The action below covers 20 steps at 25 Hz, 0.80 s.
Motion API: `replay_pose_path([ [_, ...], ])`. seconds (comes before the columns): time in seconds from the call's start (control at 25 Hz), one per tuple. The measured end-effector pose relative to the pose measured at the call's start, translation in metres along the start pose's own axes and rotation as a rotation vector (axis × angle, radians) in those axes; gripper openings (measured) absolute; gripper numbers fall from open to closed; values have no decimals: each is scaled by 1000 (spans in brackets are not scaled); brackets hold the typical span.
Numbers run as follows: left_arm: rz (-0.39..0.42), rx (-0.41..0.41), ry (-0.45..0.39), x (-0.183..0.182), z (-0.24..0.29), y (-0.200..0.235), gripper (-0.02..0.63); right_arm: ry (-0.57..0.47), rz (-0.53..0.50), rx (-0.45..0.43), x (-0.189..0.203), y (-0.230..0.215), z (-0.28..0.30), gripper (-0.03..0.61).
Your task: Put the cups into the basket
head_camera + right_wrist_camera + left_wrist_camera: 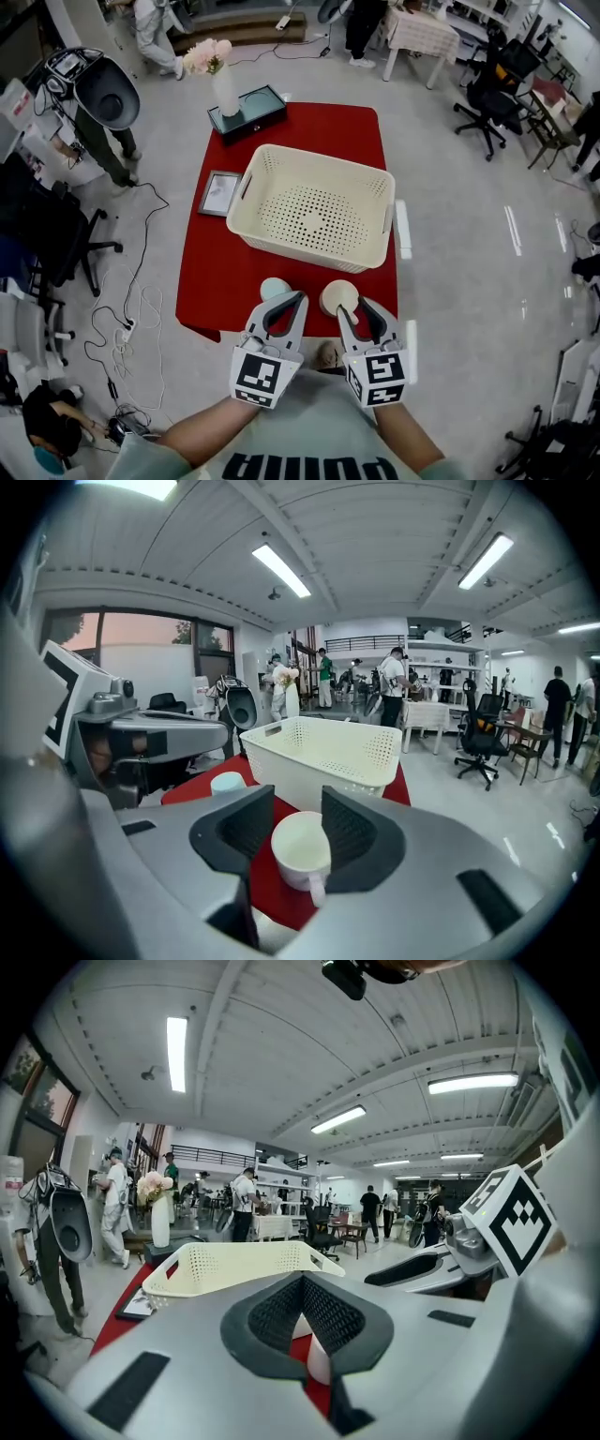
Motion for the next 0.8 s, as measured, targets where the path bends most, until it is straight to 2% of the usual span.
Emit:
replay_pose_path([
  [0.36, 5, -66, 54, 20, 11, -12, 8, 112, -70, -122, 34, -10, 25, 344],
  [0.8, 16, -83, 94, 29, 18, -15, 8, 227, -107, -190, 63, -11, 63, 382],
])
Point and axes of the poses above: the fingertips, and each gripper's own axes: z forward along the fingers, y to its left, x out of its underside, the point moved 4 cm from there along -z, backward along the fingers, and after that the axes turned 5 degrees about -x, right-handed, at the moved point
